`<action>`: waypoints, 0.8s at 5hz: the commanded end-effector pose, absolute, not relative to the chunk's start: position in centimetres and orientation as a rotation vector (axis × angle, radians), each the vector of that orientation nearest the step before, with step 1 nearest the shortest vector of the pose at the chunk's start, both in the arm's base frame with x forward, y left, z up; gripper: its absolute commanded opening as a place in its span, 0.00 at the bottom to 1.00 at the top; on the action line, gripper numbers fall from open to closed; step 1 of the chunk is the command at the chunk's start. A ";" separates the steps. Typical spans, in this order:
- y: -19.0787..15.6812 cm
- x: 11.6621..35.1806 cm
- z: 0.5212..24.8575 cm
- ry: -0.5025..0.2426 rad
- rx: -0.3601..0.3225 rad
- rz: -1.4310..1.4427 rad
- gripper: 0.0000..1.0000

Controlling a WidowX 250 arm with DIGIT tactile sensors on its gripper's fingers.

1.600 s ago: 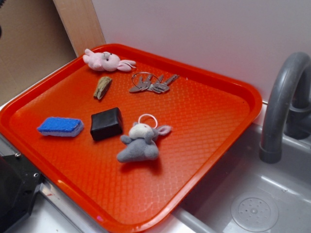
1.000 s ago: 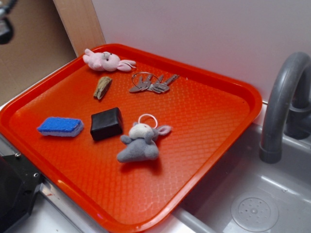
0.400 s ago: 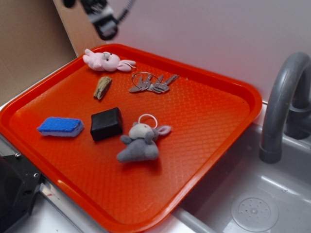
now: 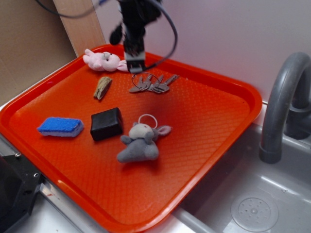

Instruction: Grab the silver keys.

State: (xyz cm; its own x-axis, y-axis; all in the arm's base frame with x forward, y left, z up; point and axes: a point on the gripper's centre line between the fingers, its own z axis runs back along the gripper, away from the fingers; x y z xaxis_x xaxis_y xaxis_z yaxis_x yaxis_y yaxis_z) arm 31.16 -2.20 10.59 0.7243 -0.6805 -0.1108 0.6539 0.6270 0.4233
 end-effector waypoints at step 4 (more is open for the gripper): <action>-2.4 30.1 4.6 -0.135 0.580 -0.754 0.00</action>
